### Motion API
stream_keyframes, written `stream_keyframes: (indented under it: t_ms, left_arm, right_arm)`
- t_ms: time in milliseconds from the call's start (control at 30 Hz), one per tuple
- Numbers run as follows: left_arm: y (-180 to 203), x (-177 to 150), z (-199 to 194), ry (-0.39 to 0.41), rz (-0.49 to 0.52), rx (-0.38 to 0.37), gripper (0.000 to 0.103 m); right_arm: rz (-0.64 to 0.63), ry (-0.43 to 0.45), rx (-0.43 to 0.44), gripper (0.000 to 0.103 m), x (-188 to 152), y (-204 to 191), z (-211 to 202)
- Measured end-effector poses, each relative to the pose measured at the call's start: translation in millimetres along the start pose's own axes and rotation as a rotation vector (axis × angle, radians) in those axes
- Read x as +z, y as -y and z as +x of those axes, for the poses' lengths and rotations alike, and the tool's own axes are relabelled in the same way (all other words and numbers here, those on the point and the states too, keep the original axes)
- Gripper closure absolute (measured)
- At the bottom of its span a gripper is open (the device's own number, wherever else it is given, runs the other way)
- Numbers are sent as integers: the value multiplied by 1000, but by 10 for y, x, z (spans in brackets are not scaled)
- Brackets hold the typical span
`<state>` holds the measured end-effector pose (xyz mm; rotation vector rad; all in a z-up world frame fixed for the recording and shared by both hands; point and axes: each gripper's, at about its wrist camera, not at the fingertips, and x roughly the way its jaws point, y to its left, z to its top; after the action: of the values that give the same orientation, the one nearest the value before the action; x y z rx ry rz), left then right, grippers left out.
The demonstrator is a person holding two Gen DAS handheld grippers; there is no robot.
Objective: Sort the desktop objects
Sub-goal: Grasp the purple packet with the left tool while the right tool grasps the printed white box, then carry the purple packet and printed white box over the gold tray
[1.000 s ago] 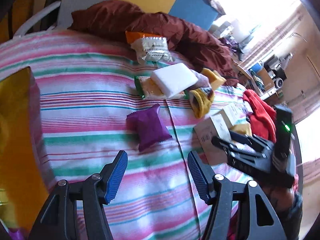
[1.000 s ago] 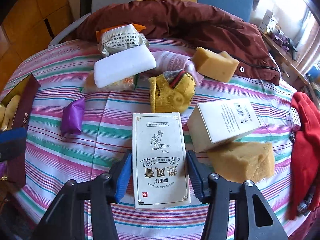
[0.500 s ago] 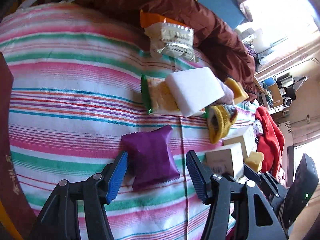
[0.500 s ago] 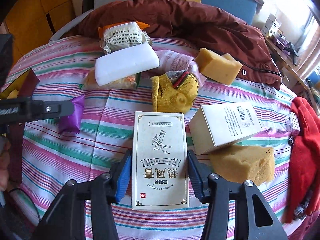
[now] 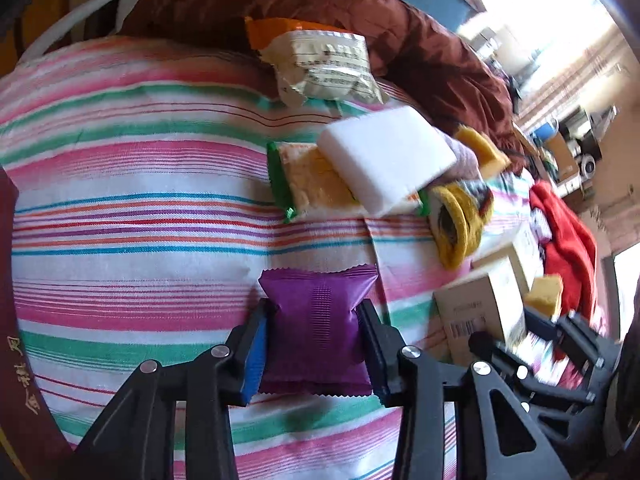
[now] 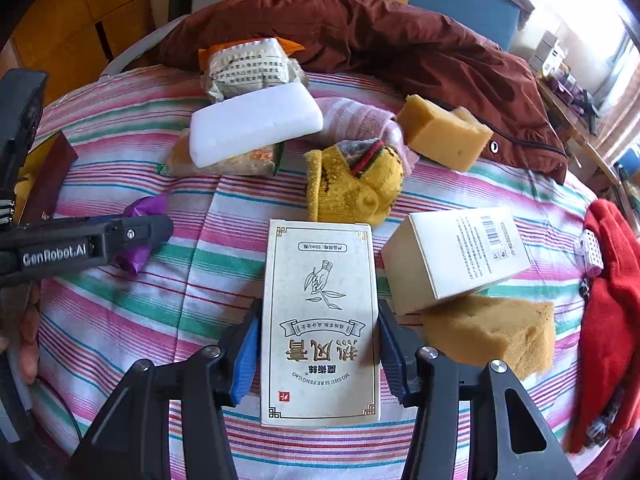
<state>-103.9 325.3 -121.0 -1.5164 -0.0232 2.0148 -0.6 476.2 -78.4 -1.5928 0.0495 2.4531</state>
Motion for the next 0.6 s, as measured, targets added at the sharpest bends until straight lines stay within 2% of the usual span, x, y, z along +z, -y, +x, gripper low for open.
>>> stream_keyframes:
  t_ms: [100,333,600]
  left_arm:
    - [32,-81,-47,7,27,-3,61]
    - [117,-227,-413,66,81,-29,61]
    - [14,-423,-1188,191,88,-62,61]
  right_arm:
    - [3,7,5,51,-1,5,-16]
    - [-7,87,66,51,22,-50,-178]
    - [-25,132,95,51,3,-145,-296]
